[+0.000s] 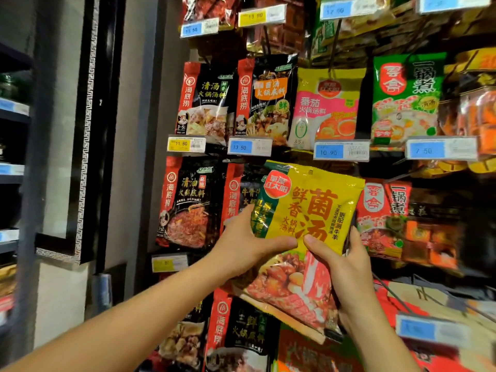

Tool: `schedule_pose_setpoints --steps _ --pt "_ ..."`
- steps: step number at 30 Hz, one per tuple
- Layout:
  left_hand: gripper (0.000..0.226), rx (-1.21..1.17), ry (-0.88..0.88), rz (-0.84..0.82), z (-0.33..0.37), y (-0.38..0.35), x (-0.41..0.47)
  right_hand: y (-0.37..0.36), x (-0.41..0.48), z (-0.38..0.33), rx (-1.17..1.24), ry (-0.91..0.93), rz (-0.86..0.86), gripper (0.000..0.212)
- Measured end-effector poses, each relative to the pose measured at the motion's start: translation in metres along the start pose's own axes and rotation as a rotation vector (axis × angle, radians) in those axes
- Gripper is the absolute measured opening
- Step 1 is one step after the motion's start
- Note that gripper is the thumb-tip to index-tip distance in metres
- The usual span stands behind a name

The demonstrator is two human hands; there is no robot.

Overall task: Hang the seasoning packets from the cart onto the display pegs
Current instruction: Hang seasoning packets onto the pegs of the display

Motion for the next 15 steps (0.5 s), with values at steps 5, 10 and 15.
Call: schedule_pose_setpoints --steps 5,10,15 --pt "0.046 -0.109 0.070 0.032 -0.018 -0.019 0.003 0.027 -0.009 -0.002 -0.044 -0.028 0.026 0.129" --pt "0.085 -0.235 0.202 0.033 -0.044 -0.040 0.012 0.058 -0.020 -0.014 -0.102 -0.051 0.100 0.079" --pt "0.134 -0.245 0.310 0.066 -0.051 -0.056 0.021 0.102 -0.019 -0.015 -0.182 -0.099 0.189 0.073"
Point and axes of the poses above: each hand's wrist, its own x-axis towards the middle knuckle, its own y-axis out of the back of the hand, z = x × y, the point moved 10 cm from there along x, towards the middle knuckle, and after that the axes turned 2 degrees about -y, right-handed, at the moved point
